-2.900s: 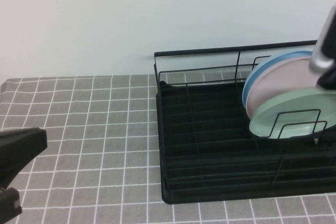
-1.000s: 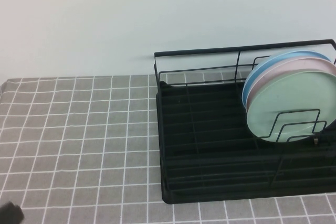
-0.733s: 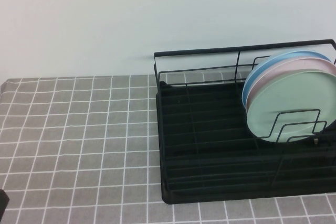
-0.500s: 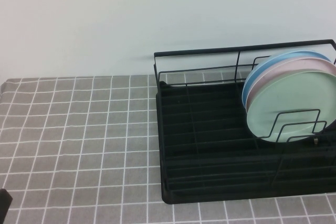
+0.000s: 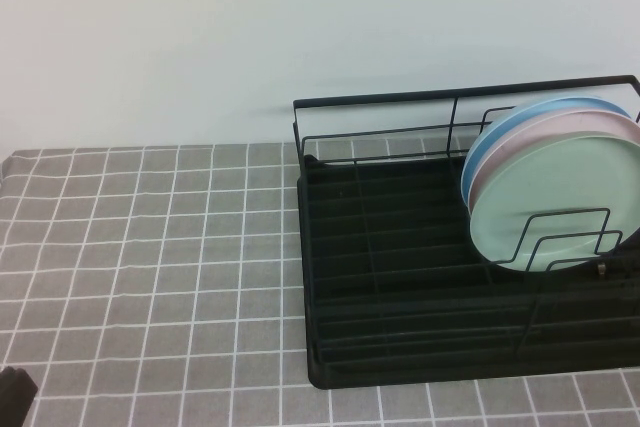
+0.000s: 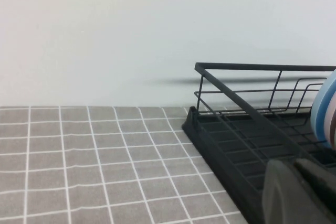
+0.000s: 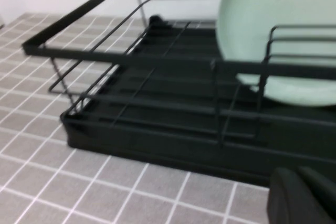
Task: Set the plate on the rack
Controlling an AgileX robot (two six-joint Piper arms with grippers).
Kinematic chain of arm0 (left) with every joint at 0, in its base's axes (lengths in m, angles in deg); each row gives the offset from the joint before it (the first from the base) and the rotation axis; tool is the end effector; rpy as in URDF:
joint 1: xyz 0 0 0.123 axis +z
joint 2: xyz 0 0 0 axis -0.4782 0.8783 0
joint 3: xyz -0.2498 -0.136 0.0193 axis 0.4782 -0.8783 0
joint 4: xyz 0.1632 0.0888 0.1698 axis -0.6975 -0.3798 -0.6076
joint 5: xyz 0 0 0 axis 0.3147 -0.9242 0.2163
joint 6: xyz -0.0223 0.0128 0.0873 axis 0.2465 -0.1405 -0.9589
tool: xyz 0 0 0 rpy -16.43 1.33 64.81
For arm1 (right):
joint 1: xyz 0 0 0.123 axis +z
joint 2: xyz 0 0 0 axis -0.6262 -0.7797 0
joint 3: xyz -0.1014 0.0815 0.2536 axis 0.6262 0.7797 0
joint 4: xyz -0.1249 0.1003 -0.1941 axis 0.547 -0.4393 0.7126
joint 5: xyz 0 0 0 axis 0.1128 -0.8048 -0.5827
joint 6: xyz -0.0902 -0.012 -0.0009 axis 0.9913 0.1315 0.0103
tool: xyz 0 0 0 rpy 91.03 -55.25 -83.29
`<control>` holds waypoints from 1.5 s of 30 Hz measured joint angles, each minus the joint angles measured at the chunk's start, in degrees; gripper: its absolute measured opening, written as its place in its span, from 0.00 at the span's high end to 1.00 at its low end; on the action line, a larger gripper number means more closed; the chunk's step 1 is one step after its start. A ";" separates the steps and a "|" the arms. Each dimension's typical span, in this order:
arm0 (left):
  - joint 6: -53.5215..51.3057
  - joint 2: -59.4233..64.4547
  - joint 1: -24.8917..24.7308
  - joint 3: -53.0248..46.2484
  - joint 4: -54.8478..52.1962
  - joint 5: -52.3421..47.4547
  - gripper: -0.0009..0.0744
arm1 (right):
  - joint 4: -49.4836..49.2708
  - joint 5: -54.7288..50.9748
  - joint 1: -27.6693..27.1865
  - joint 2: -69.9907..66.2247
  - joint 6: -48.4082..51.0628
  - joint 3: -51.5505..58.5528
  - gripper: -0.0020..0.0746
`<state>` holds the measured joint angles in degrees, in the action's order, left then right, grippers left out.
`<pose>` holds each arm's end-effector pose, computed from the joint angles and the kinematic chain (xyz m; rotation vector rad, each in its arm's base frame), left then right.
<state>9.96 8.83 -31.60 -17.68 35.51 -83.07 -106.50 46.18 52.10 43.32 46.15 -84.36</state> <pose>0.0499 -0.0280 0.2510 0.0574 1.6293 -0.4596 0.0628 0.0328 0.1852 -0.2826 1.8440 0.3901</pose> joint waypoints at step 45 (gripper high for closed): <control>33.33 -6.51 0.00 -12.36 -39.42 0.59 0.99 | -0.65 -1.95 -0.12 -0.58 0.15 1.90 0.98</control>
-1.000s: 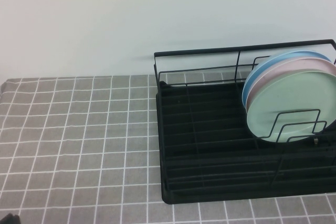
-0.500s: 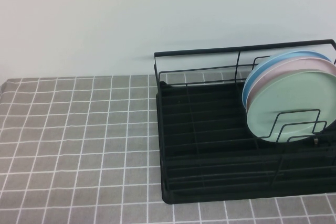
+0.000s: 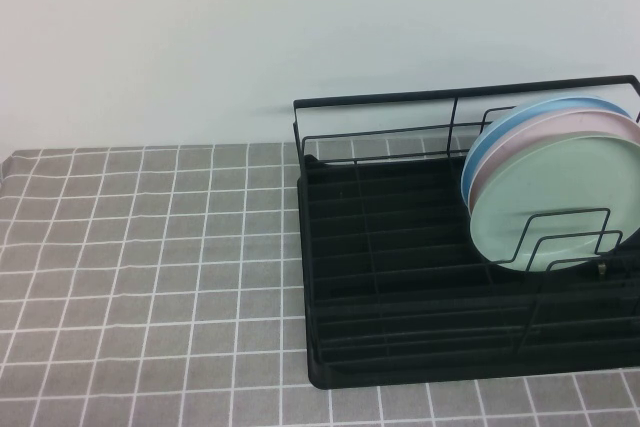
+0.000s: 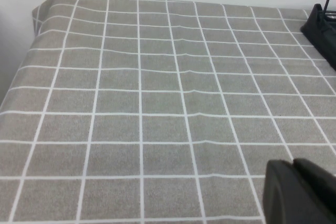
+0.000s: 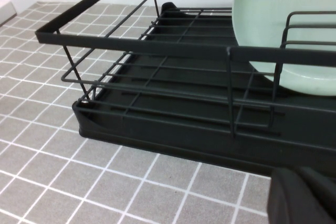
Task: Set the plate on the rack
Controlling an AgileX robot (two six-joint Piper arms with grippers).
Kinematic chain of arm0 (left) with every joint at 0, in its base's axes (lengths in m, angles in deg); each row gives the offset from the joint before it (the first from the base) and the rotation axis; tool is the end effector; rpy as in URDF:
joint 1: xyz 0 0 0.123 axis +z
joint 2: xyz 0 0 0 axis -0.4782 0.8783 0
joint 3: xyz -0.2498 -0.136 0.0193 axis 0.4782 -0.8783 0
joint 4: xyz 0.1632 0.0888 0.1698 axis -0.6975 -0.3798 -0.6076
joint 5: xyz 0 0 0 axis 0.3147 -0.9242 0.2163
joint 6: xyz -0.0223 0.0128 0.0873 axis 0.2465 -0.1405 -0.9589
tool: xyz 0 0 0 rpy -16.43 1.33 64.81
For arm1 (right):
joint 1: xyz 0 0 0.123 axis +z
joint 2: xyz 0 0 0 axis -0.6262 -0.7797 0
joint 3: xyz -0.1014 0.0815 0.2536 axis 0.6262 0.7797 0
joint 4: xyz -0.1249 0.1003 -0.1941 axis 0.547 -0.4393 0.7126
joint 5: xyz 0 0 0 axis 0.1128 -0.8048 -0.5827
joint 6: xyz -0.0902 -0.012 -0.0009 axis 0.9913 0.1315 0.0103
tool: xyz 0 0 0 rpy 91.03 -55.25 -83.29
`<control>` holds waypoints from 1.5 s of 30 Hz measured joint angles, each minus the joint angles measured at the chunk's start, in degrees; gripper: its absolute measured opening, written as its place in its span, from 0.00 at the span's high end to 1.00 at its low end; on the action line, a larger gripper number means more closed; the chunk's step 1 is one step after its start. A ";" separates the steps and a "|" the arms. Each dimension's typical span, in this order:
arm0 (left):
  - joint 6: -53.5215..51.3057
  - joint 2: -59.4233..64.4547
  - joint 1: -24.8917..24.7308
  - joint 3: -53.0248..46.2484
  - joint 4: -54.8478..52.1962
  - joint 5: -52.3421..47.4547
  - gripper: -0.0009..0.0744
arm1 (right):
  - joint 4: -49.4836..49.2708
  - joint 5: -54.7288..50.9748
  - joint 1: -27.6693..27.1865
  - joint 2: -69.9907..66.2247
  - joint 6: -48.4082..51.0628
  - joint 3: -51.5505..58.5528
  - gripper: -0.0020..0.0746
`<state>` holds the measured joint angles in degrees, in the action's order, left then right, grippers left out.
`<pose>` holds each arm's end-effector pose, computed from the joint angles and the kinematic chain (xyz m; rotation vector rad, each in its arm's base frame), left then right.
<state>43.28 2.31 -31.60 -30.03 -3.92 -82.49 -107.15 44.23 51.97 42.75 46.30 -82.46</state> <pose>0.0518 -0.0093 0.1747 -0.0523 1.8308 -0.2183 0.0605 0.0347 0.1719 -0.2960 1.9067 0.4172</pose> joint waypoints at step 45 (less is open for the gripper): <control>-0.91 0.10 0.00 0.00 0.00 0.00 0.99 | 47.64 -2.29 -8.51 12.97 -40.75 -1.90 0.98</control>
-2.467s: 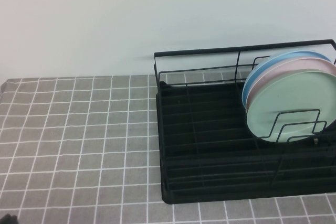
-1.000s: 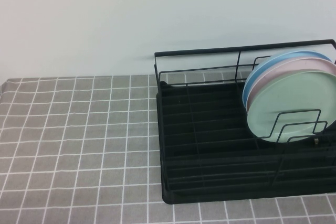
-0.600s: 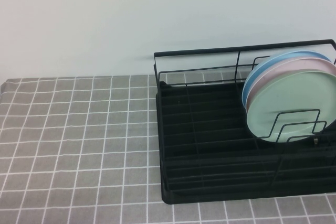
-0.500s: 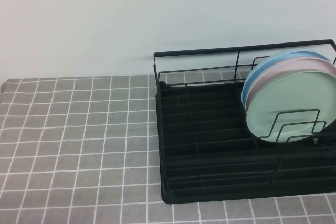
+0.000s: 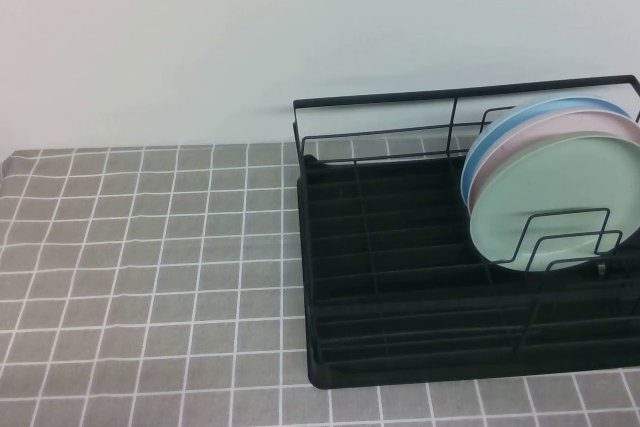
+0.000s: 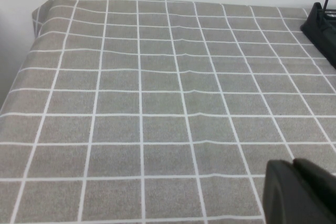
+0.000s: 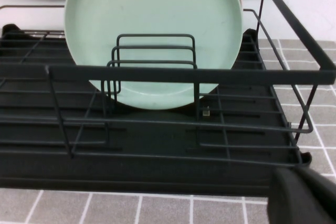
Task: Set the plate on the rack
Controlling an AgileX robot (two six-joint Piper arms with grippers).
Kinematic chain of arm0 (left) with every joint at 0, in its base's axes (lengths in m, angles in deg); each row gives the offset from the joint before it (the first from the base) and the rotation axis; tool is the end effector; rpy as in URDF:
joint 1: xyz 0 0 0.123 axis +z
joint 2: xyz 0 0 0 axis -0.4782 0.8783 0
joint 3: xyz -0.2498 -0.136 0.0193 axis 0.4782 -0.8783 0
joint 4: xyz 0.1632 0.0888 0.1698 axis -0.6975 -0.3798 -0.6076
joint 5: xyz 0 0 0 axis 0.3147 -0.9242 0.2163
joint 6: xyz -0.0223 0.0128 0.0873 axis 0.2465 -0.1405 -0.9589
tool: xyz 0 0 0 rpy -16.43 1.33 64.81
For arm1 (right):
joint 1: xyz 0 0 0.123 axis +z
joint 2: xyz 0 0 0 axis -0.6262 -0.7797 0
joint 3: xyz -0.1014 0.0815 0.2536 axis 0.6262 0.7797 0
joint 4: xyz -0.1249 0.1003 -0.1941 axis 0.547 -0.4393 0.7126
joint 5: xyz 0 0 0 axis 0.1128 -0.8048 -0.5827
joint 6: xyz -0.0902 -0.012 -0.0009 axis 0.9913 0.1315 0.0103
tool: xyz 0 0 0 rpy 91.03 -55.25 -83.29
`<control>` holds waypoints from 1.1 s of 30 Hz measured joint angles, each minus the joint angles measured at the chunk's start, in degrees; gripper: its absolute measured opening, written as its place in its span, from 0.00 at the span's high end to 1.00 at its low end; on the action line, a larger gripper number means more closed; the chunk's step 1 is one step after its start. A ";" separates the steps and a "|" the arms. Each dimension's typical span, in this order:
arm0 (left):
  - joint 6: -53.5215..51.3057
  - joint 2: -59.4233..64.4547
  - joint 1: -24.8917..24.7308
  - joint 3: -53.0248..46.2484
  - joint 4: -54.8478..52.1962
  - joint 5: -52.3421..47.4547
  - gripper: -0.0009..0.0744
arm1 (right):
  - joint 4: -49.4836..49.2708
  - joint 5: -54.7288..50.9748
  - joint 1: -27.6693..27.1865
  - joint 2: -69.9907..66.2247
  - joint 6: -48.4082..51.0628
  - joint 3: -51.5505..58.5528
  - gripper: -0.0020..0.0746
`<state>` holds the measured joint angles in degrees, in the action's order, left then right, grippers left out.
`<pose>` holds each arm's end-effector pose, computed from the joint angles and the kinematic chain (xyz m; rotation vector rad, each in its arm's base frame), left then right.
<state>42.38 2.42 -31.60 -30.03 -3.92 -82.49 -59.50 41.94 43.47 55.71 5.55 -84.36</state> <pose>0.0519 -0.0093 0.1746 -0.0381 1.8326 -0.2072 0.0529 0.0061 0.1838 -0.1103 1.7956 0.0568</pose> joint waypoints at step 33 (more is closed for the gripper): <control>0.00 0.00 0.00 0.00 0.00 0.00 0.99 | 0.00 -0.21 0.00 0.00 -0.03 0.00 0.98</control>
